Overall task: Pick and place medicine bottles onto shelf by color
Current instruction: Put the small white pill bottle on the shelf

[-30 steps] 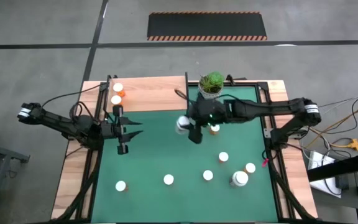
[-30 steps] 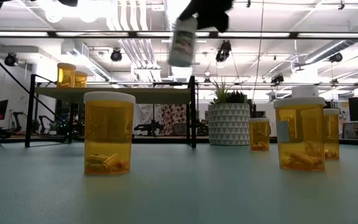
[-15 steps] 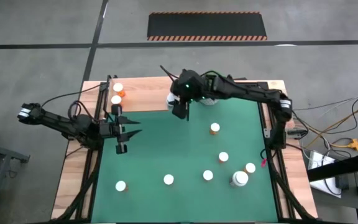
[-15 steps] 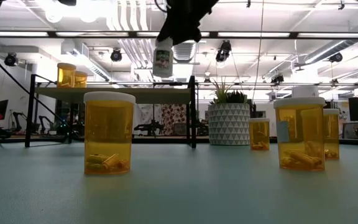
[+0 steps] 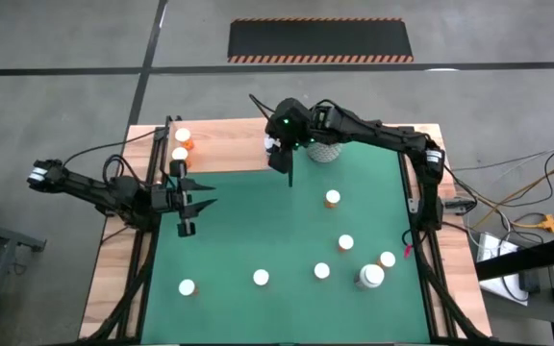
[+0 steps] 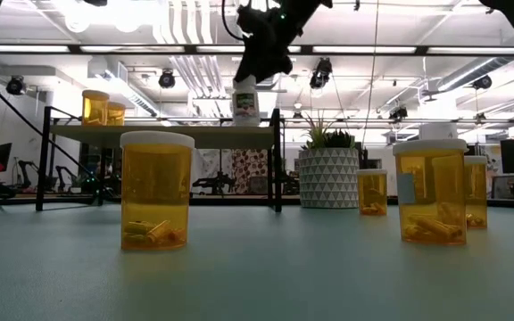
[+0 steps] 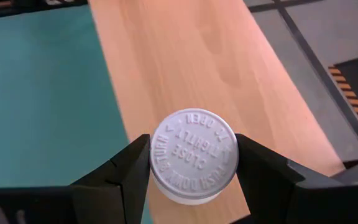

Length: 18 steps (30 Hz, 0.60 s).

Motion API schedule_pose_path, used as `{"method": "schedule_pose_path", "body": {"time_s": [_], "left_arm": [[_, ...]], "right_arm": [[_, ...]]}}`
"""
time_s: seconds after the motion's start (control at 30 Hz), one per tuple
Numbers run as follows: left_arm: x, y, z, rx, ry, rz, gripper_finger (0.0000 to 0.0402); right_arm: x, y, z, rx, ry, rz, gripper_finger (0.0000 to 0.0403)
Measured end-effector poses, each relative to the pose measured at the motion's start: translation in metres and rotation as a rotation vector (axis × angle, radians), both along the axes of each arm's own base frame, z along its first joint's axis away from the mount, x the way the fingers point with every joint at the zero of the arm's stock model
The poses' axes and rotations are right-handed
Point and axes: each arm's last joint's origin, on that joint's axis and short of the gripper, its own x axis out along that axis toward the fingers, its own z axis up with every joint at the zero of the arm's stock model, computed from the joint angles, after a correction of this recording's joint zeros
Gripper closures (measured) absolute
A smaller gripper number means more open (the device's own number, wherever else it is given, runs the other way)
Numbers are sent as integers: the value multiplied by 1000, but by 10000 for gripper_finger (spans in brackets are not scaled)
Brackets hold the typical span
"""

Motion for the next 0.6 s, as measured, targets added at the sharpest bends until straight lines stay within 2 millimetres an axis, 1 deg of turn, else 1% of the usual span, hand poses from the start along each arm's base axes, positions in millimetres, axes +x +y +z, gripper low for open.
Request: {"method": "schedule_pose_path", "body": {"time_s": [0.13, 0.37, 0.43, 0.6], "left_arm": [[0, 0, 0, 1, 1, 0, 298], [0, 0, 0, 3, 0, 0, 298], [0, 0, 0, 3, 1, 0, 298], [0, 0, 0, 2, -2, 0, 298]], "right_arm": [[0, -4, -4, -1, -11, -14, 207], [0, -5, -12, 6, -2, -16, 201], [0, -4, -13, 8, -1, -17, 190], [-1, -4, -15, 15, 17, -18, 145]]}}
